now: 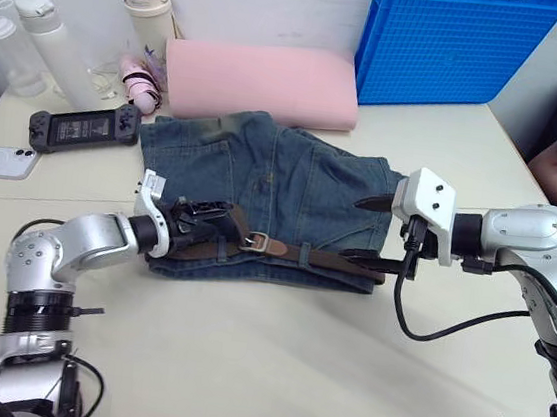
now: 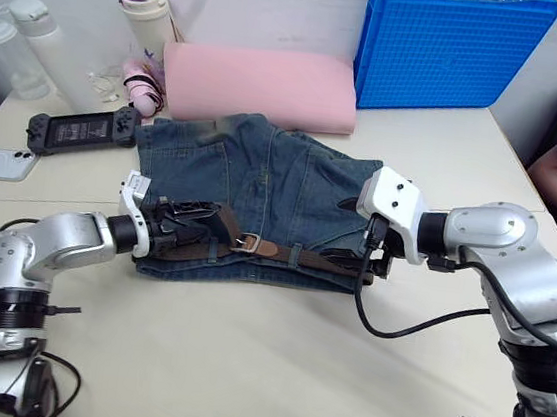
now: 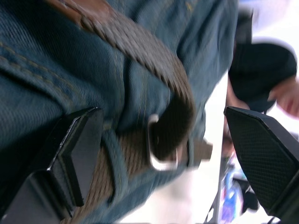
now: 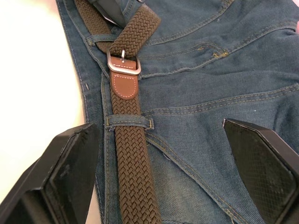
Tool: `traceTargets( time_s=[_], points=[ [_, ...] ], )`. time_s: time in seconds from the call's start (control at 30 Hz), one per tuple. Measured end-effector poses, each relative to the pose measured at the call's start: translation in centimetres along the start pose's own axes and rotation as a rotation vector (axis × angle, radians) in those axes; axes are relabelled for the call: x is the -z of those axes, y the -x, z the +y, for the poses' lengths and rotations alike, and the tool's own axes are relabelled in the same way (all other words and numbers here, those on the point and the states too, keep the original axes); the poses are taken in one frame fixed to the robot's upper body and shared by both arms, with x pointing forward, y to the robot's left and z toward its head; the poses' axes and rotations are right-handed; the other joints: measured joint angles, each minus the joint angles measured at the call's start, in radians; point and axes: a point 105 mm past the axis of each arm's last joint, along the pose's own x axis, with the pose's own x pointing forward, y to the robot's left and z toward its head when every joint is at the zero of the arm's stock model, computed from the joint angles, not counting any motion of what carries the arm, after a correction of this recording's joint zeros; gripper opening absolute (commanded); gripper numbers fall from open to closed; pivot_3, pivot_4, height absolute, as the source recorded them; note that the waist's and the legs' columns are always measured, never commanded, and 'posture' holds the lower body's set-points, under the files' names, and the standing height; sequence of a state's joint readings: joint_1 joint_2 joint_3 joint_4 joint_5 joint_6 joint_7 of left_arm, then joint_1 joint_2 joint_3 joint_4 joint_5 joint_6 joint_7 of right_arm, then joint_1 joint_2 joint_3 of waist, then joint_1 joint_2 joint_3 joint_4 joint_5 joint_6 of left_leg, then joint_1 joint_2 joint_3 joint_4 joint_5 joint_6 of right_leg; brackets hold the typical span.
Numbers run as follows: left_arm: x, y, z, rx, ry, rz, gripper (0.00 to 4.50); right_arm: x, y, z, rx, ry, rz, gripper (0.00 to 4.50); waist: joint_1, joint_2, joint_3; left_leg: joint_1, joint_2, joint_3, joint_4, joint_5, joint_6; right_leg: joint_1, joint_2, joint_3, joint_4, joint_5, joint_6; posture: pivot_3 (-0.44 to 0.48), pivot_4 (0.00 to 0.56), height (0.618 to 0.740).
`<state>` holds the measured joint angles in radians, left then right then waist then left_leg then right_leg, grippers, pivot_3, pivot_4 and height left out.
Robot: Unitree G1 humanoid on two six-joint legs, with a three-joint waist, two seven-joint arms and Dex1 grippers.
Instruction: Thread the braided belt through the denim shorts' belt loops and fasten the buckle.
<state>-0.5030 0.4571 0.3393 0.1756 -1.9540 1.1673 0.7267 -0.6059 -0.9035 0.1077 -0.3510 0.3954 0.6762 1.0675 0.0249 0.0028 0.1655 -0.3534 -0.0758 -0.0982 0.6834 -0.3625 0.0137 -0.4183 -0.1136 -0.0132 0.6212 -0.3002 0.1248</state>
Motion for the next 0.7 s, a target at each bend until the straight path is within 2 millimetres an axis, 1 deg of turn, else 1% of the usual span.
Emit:
traceTargets(
  time_s=[0.13,0.17,0.23,0.4,0.5,0.6,0.7],
  points=[
    [-1.2,-0.2,-1.1,0.023,0.045,-0.059,4.49,0.2,0.3,-0.1,0.016,-0.003,0.014,4.5,0.0,0.0,0.0,0.0,-0.001,0.0,0.0,0.0,0.0,-0.001,0.0,0.0,0.0,0.0,0.0,0.0,0.15,0.74],
    [-1.3,-0.2,-1.1,0.021,0.055,-0.063,4.49,0.3,0.4,-0.2,0.019,-0.004,0.018,4.5,0.0,0.0,0.0,0.0,-0.001,0.0,0.0,0.0,0.0,-0.001,0.0,0.0,0.0,0.0,0.0,0.0,0.15,0.74],
    [-1.5,-0.4,-0.8,0.017,0.095,-0.073,4.49,0.4,0.5,-0.2,0.022,-0.004,0.025,4.5,0.0,0.0,0.0,0.0,-0.001,0.0,0.0,0.0,0.0,-0.001,0.0,0.0,0.0,0.0,0.0,0.0,0.15,0.74],
    [-1.4,-0.8,0.2,-0.031,0.159,-0.073,4.49,0.2,0.5,-0.1,0.021,0.005,0.024,4.5,0.001,-0.001,0.0,0.0,-0.001,0.0,0.0,0.0,0.0,-0.001,0.0,0.0,0.0,0.0,0.0,0.0,0.15,0.74],
    [-1.2,-1.1,1.1,-0.068,0.214,-0.082,3.64,0.0,0.5,0.0,0.023,0.013,0.024,4.5,0.001,-0.001,0.0,0.0,-0.001,0.0,0.0,0.0,0.0,-0.001,0.0,0.0,0.0,0.0,0.0,0.0,0.15,0.74],
    [-1.1,-1.5,1.7,-0.091,0.269,-0.097,2.29,0.0,0.5,-0.1,0.027,0.017,0.025,4.5,0.002,-0.001,0.0,0.0,-0.001,-0.001,0.0,0.0,0.0,-0.001,0.0,0.0,0.0,0.0,0.0,0.0,0.15,0.74],
    [-1.1,-1.9,1.5,-0.081,0.308,-0.118,1.01,0.0,0.6,-0.1,0.029,0.022,0.028,4.5,0.003,-0.001,0.0,0.0,-0.001,0.0,0.0,0.0,0.0,-0.001,0.0,0.0,0.0,0.0,0.0,0.0,0.15,0.74]
  ],
)
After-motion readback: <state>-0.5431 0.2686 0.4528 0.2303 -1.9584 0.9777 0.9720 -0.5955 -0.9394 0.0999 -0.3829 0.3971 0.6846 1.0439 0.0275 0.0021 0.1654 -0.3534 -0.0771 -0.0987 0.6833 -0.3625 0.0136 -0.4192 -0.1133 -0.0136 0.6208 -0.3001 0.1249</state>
